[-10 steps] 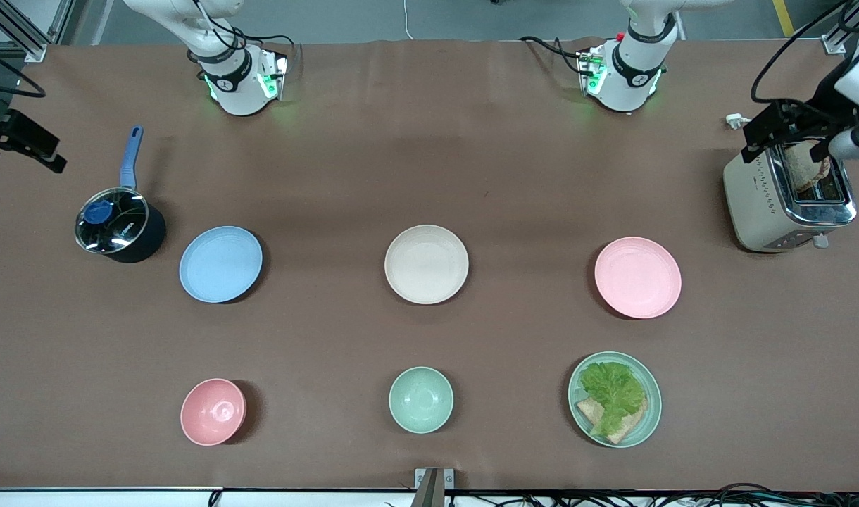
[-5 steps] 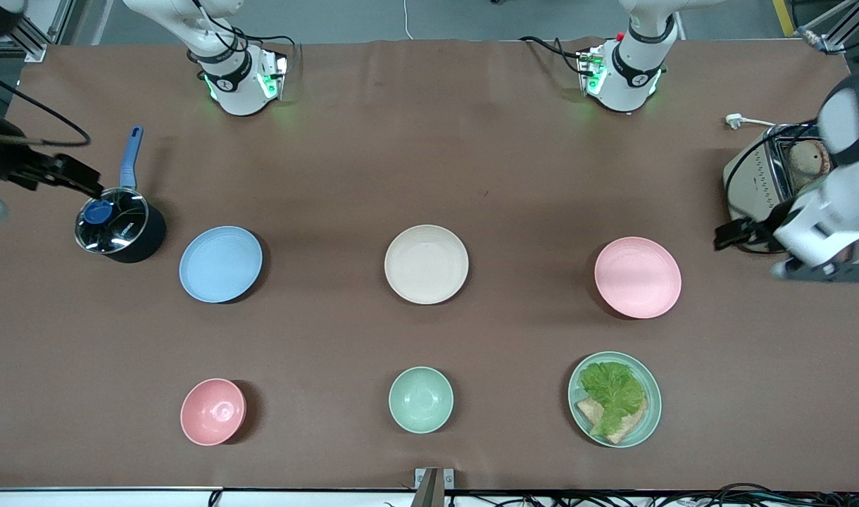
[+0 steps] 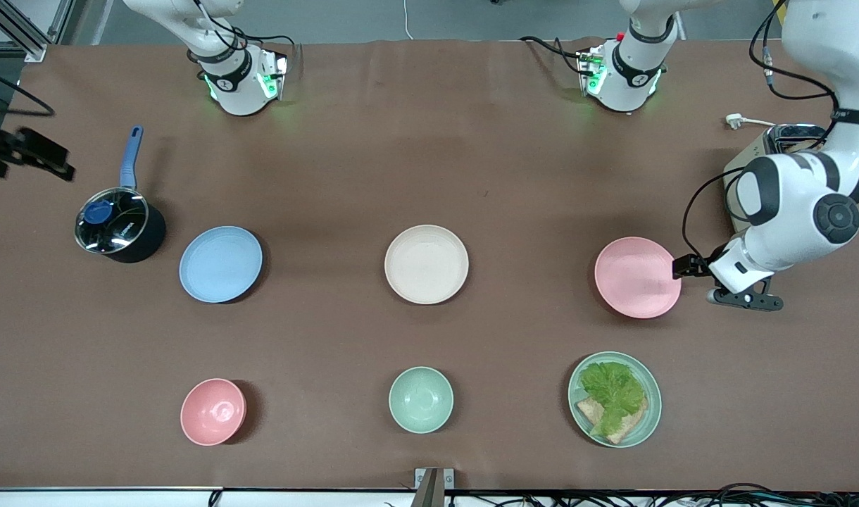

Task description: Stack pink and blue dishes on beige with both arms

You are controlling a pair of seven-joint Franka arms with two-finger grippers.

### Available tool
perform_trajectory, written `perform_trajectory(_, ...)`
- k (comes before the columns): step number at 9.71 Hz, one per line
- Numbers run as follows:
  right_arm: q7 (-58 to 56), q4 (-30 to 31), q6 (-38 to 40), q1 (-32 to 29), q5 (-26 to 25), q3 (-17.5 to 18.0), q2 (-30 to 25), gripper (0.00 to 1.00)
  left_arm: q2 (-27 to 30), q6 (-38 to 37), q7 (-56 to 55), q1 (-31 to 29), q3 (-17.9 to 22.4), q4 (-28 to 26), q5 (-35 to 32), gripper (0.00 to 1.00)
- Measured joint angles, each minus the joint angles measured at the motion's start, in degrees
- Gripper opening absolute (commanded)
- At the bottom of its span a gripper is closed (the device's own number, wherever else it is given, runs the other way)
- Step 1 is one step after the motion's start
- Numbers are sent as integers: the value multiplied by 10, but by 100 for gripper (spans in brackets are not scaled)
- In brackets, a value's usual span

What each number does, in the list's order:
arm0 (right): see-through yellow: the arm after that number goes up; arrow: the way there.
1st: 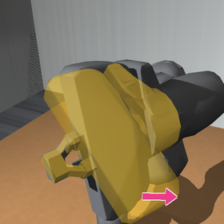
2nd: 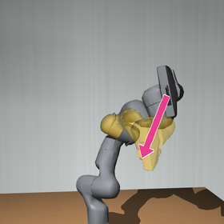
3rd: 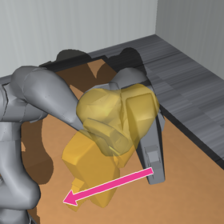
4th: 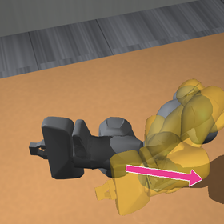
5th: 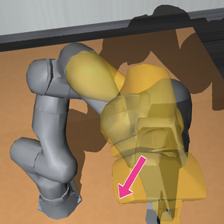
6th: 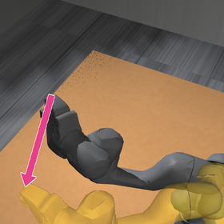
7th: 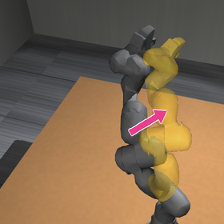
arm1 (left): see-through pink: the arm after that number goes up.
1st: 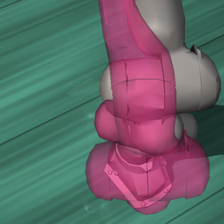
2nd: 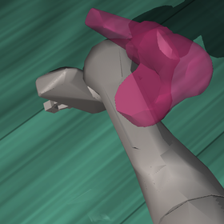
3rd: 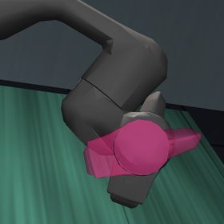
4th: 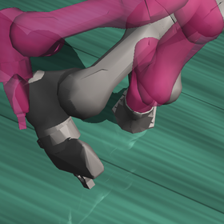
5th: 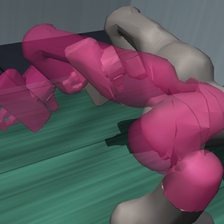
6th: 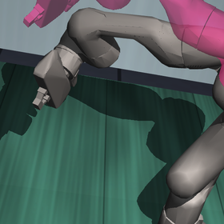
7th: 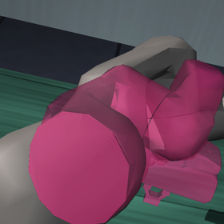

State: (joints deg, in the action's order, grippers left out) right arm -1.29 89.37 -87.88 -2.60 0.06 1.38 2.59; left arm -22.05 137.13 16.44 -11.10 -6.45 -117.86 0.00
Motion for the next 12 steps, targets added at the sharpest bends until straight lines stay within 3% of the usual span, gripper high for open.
perform_trajectory(1, -24, 72, -81, -1, 28, -2, 11, 100, -21, 22, 27, -8, 0, -3, 0, 71)
perform_trajectory(3, -85, 172, -201, -7, 52, -5, 53, 100, -47, 44, 49, -14, -1, -3, 0, 27)
perform_trajectory(4, -124, 199, -246, -17, 54, -7, 76, 100, -50, 44, 49, -15, -3, -3, 0, 11)
perform_trajectory(5, -180, 229, -304, -32, 64, -11, 98, 100, -51, 44, 49, -15, -6, -3, 0, 0)
perform_trajectory(7, -287, 297, -405, -50, 103, -24, 140, 99, -51, 44, 49, -15, -17, -1, 10, 0)
perform_trajectory(9, -353, 333, -472, -52, 130, -28, 188, 90, -47, 42, 49, -17, -34, 8, 34, 0)
perform_trajectory(12, -380, 335, -487, -53, 146, -29, 219, 51, -26, 20, -66, -17, -111, 26, 53, 0)
